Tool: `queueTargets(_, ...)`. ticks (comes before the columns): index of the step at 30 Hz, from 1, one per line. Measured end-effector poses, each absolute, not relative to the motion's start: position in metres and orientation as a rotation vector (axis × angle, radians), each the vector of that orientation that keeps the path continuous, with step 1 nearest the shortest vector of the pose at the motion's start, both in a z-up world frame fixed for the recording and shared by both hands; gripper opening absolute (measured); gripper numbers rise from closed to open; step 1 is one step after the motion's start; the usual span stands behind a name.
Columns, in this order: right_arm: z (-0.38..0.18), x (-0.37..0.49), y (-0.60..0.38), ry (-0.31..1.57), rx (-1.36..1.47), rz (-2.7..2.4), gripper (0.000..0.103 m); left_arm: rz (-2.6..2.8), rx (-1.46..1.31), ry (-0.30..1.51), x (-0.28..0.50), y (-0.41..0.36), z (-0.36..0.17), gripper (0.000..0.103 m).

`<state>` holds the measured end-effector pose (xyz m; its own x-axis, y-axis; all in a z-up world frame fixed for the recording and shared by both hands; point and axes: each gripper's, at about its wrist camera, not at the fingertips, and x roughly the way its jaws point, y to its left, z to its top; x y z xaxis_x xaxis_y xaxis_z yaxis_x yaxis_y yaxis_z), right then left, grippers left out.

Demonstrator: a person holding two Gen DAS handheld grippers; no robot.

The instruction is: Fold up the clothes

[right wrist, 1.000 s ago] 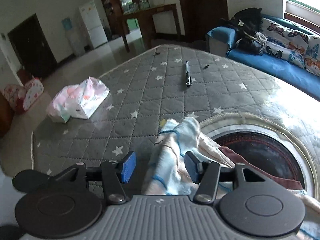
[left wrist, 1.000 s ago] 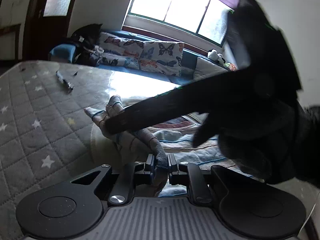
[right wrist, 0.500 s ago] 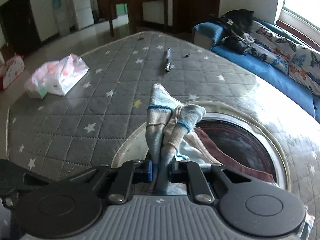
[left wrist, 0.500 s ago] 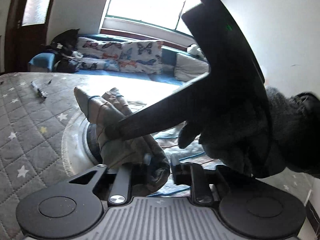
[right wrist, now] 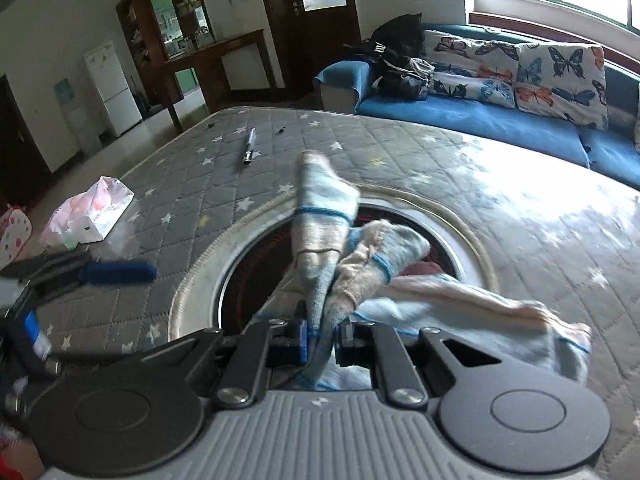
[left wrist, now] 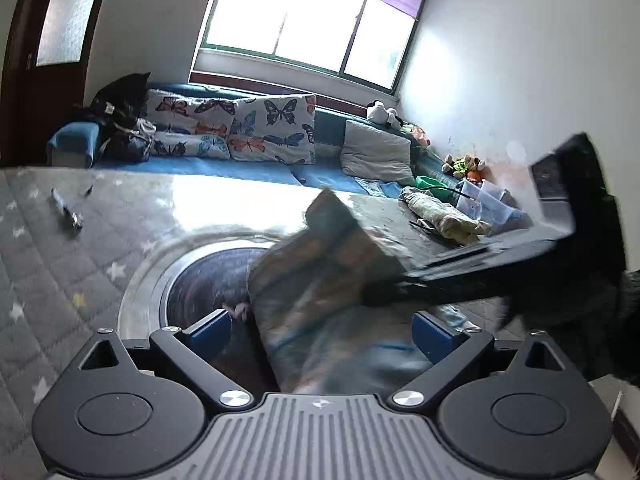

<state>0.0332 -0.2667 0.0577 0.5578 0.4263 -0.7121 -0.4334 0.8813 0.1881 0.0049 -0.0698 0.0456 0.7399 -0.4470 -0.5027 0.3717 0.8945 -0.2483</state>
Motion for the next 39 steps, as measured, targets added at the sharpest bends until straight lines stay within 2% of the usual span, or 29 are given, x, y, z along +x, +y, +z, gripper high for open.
queueTargets(2,0.061,0.031,-0.282,0.83,-0.006,0.501,0.011,-0.446,-0.115,0.586,0.014,-0.076,0.046,0.102)
queueTargets(13,0.052,0.037,-0.358,0.871,0.017,0.429,0.012,-0.469,-0.038,0.644,0.047,-0.114,0.03,0.103)
queueTargets(16,0.039,0.036,-0.376,0.894,0.031,0.393,0.026,-0.48,-0.026,0.665,0.055,-0.124,0.023,0.103)
queueTargets(18,0.033,0.032,-0.385,0.898,0.054,0.358,0.026,-0.481,-0.01,0.679,0.059,-0.131,0.019,0.103)
queueTargets(20,0.027,0.028,-0.395,0.896,0.084,0.319,0.036,-0.481,0.013,0.684,0.063,-0.137,0.015,0.103)
queueTargets(28,0.055,0.007,-0.386,0.662,0.02,0.202,0.034,-0.496,0.085,0.679,0.072,-0.164,0.006,0.103)
queueTargets(37,0.02,0.057,-0.359,0.747,-0.012,0.308,0.032,-0.508,0.13,0.702,0.082,-0.183,-0.009,0.103)
queueTargets(39,0.012,0.063,-0.364,0.771,-0.005,0.292,0.029,-0.506,0.134,0.717,0.084,-0.183,-0.014,0.103)
